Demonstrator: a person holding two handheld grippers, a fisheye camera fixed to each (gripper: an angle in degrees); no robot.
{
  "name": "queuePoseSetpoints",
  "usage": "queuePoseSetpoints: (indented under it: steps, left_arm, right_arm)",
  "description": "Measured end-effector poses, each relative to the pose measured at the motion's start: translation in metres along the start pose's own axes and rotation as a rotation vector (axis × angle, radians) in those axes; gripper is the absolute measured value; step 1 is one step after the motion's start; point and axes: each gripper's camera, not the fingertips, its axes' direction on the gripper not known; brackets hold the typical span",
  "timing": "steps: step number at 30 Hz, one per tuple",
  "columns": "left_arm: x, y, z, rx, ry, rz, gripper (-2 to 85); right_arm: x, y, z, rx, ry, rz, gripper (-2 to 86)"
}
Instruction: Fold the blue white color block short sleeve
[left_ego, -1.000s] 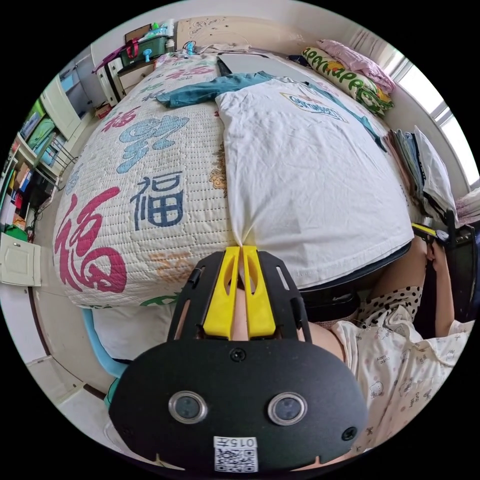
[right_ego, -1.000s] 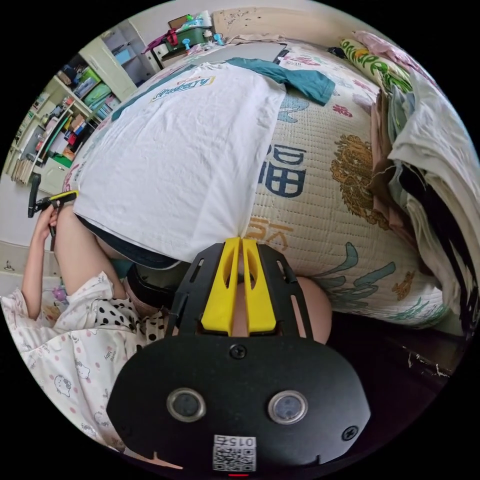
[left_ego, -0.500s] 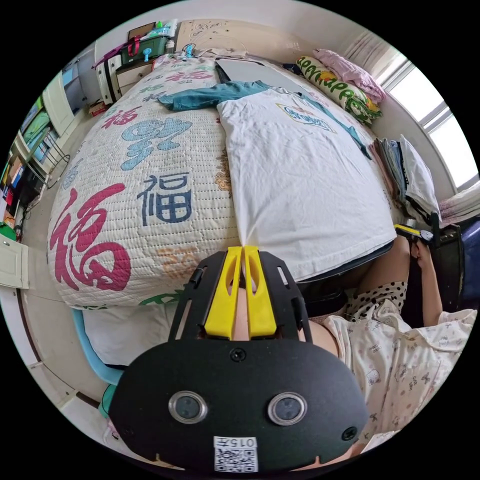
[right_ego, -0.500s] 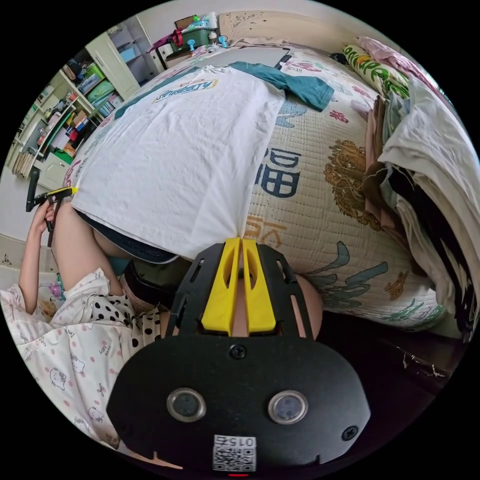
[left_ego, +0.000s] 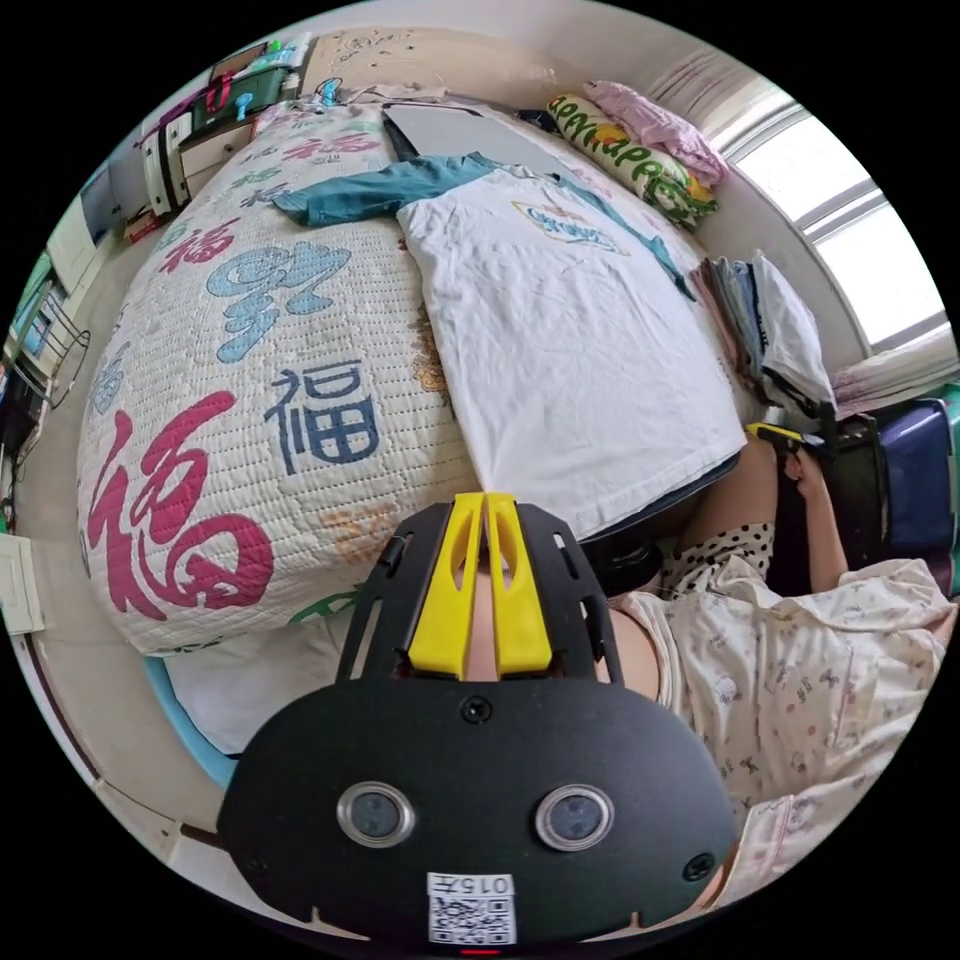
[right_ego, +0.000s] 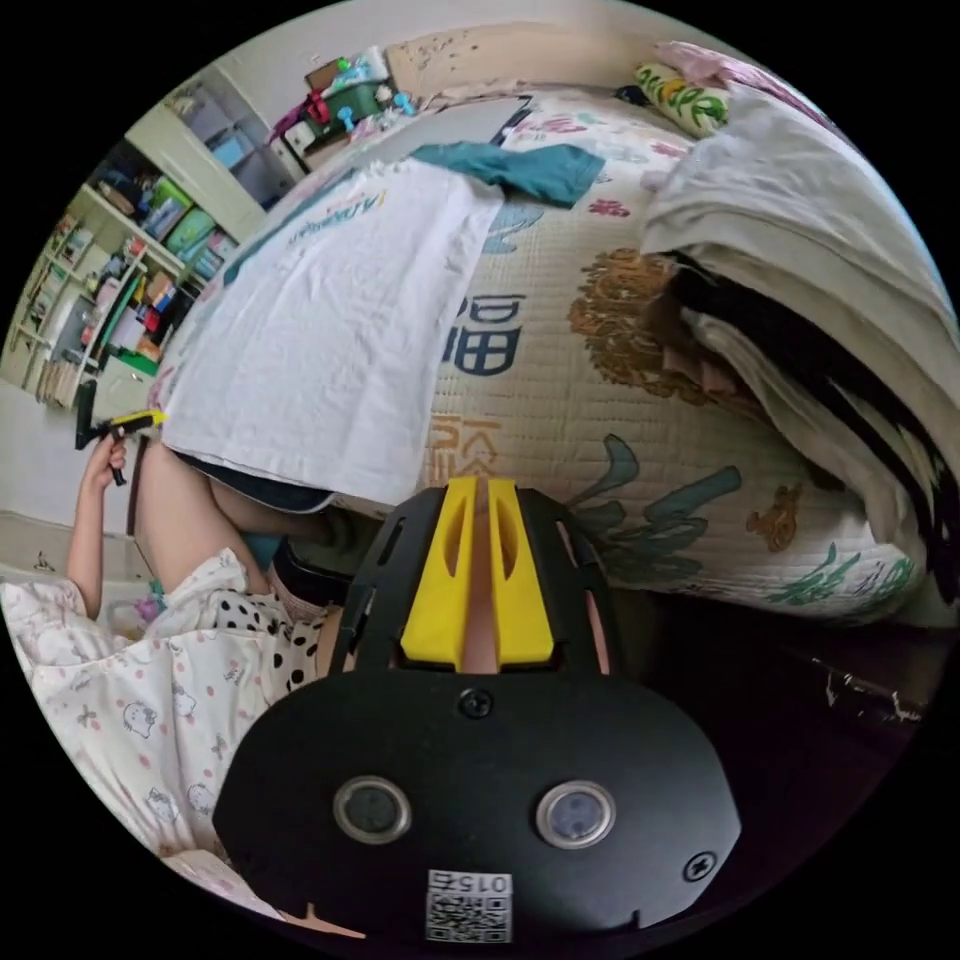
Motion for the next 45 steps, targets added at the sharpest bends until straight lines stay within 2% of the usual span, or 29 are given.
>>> queuePoseSetpoints:
  steps: [6,7,9,12,14,15,16,17,20,24,26,29,32,35,37,41,45]
  left_arm:
    - [-0.002,-0.062,-0.083,0.142,-0.026,-0.015,-0.8]
    - [0.014,-0.088,-0.096,0.181,-0.029,0.008,-0.8]
    - [0.048,-0.140,-0.108,0.231,-0.029,0.069,-0.8]
    - [0.124,-0.259,-0.117,0.274,-0.020,0.203,-0.7]
    - [0.195,-0.372,-0.112,0.283,0.053,0.312,-0.6]
    - [0.215,-0.401,-0.108,0.277,0.074,0.343,-0.5]
    - [0.259,-0.458,-0.097,0.254,0.106,0.410,-0.5]
    - [0.306,-0.513,-0.080,0.224,0.120,0.481,-0.5]
    - [0.425,-0.641,-0.019,0.134,0.065,0.609,-0.6]
    - [0.539,-0.775,0.066,0.023,0.064,0.677,-0.6]
    - [0.601,-0.854,0.132,-0.113,0.118,0.713,-0.5]
    - [0.662,-0.931,0.202,-0.176,0.098,0.712,0.1]
    - [0.702,-0.999,0.254,-0.145,0.007,0.647,2.3]
    - [0.722,-1.054,0.289,-0.077,0.003,0.508,6.8]
    - [0.729,-1.072,0.308,-0.031,0.051,0.429,8.1]
    - [0.740,-1.083,0.354,-0.015,-0.122,0.332,8.8]
    - [0.725,-1.071,0.354,0.033,-0.127,0.240,6.6]
  right_arm:
    - [0.031,-0.039,-0.073,0.289,-0.106,0.139,3.1]
    - [0.035,-0.057,-0.079,0.299,-0.157,0.157,2.8]
    - [0.040,-0.095,-0.079,0.200,-0.181,0.207,2.5]
    - [0.044,-0.145,-0.100,0.284,-0.310,0.205,1.8]
    - [0.049,-0.186,-0.126,0.382,-0.483,0.197,1.8]
    - [0.050,-0.195,-0.131,0.416,-0.514,0.193,1.7]
    - [0.052,-0.211,-0.139,0.494,-0.522,0.200,1.7]
    - [0.055,-0.226,-0.142,0.558,-0.430,0.245,1.6]
    - [0.071,-0.273,-0.121,0.544,-0.196,0.414,3.7]
    - [0.094,-0.320,-0.102,0.495,-0.257,0.479,6.8]
    - [0.099,-0.347,-0.091,0.453,-0.191,0.500,7.2]
    - [0.106,-0.361,-0.083,0.424,-0.147,0.523,5.6]
    - [0.122,-0.366,-0.094,0.432,-0.218,0.579,3.3]
    - [0.133,-0.373,-0.105,0.433,-0.256,0.609,1.2]
    - [0.142,-0.371,-0.111,0.447,-0.314,0.650,0.4]
    - [0.152,-0.372,-0.123,0.454,-0.414,0.698,-0.3]
    - [0.152,-0.373,-0.134,0.467,-0.498,0.696,-0.4]
